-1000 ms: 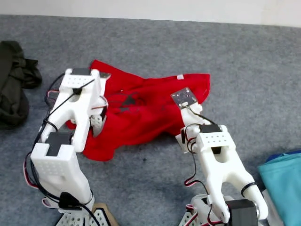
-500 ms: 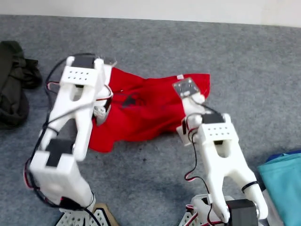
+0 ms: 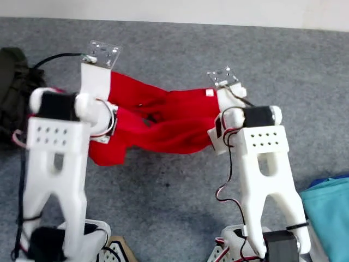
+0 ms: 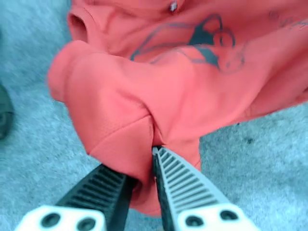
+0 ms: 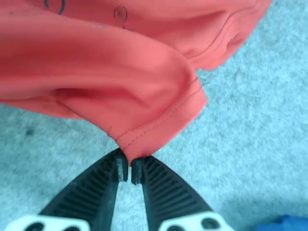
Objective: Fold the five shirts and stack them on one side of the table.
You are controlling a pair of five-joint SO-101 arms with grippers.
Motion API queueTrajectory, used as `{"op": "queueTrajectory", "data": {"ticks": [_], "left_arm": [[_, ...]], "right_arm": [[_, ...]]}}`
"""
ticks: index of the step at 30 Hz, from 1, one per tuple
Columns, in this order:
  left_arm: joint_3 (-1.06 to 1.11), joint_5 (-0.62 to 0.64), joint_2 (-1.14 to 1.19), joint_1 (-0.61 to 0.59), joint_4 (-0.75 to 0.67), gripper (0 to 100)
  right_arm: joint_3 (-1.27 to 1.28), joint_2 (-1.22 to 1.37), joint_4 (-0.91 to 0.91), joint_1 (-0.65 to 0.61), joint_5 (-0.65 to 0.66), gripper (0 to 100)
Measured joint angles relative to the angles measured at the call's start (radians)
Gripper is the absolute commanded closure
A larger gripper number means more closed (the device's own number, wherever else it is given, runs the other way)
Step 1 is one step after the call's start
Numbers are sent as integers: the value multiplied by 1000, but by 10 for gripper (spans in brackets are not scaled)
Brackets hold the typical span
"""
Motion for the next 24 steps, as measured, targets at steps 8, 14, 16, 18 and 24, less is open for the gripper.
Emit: {"op": "queueTrajectory", "data": {"ticks": [8, 14, 16, 18, 24], "left_arm": [[-89, -2, -35, -109, 5, 993], [-284, 18, -35, -230, 5, 993], [-328, 23, -46, -242, 5, 993], [-347, 23, -60, -242, 5, 993], [-311, 23, -152, -249, 6, 992]], "right_arm": [[-253, -187, 215, 0, 0, 991], [-313, -255, 252, -2, 0, 991], [-315, -259, 252, -2, 0, 991], [-315, -261, 252, -2, 0, 991], [-315, -261, 253, -2, 0, 991]]}}
